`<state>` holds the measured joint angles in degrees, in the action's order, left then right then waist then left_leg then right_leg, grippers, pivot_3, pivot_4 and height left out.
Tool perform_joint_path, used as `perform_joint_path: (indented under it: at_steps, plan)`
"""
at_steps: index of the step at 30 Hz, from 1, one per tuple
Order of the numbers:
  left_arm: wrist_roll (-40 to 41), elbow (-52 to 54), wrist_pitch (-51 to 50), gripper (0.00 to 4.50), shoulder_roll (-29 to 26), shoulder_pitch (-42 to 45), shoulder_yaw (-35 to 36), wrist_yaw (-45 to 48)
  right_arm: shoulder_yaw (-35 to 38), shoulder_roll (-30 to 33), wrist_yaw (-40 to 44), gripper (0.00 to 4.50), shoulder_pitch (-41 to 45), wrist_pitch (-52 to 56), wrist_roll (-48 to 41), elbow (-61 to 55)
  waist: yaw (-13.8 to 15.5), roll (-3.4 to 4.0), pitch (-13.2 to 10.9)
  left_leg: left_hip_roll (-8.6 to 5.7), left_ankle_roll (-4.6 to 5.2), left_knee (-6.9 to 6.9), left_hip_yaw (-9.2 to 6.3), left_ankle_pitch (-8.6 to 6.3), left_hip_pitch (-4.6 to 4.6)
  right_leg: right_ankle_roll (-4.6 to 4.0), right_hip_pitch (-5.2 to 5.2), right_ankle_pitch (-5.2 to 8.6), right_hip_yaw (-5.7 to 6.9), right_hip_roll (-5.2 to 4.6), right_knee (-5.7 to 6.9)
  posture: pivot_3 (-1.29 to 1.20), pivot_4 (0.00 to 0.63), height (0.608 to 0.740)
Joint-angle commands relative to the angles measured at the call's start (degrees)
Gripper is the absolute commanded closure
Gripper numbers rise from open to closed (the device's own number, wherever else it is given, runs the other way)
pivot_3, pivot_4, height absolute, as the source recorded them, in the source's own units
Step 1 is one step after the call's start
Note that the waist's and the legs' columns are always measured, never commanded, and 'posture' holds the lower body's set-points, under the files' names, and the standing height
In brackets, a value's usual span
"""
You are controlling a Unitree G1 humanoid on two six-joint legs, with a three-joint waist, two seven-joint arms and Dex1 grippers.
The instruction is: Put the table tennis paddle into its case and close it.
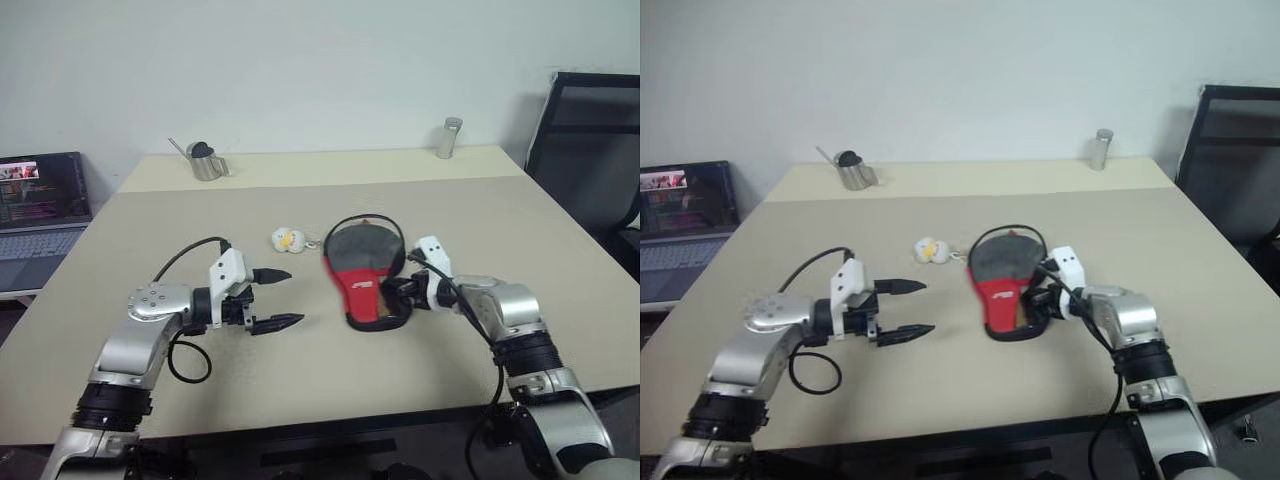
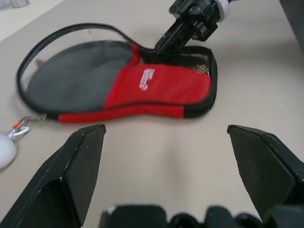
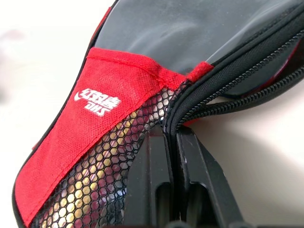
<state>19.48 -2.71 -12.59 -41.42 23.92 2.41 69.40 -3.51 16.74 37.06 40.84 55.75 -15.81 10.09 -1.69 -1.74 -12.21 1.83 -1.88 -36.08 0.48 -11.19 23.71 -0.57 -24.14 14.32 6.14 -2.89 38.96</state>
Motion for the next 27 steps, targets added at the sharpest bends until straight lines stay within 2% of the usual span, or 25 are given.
perform_joint_path:
  at_steps: [1,10,14,19,27]
  plan:
    - [2.8,4.5,-1.5,0.0,-1.8,-1.9,2.3,0.4,-0.6,-1.9,-1.6,4.49,-1.6,4.9,-2.9,-8.7,0.1,0.0,0.0,0.0,0.0,0.0,0.0,0.0,0.02,0.0,0.0,0.0,-0.01,-0.03,-0.01,0.0,0.15,0.74]
    - [5.6,9.9,-4.3,0.0,-3.5,-6.3,2.7,0.2,4.2,-12.1,-13.9,4.49,-7.1,18.8,-5.3,-20.8,0.3,-0.01,0.0,-0.03,0.0,-0.02,0.01,0.0,0.04,0.0,-0.01,0.0,-0.1,-0.16,-0.01,0.0,0.15,0.74]
    - [6.4,11.4,-5.3,0.0,-3.9,-6.7,2.6,0.2,4.0,-15.6,-16.4,4.49,-11.9,25.8,-7.3,-29.0,0.4,-0.02,0.0,-0.04,-0.01,0.0,0.0,-0.01,0.07,0.01,-0.02,0.0,-0.1,-0.16,-0.05,0.0,0.15,0.74]
    - [8.0,13.5,-6.7,0.0,-5.6,-8.2,2.9,1.8,2.2,-16.9,-17.3,4.49,-16.3,30.4,-9.1,-35.2,0.3,-0.02,0.0,-0.01,-0.02,0.01,-0.1,-0.03,0.05,0.01,-0.03,0.0,-0.13,-0.16,-0.08,0.0,0.15,0.74]
    - [11.0,14.8,-7.4,0.0,-11.4,-12.9,5.7,7.1,2.1,-17.7,-18.2,4.49,-19.1,34.3,-10.7,-40.1,0.2,-0.02,0.0,-0.01,-0.05,0.04,-0.18,-0.06,0.06,-0.01,-0.06,0.02,-0.1,-0.15,-0.12,0.0,0.15,0.74]
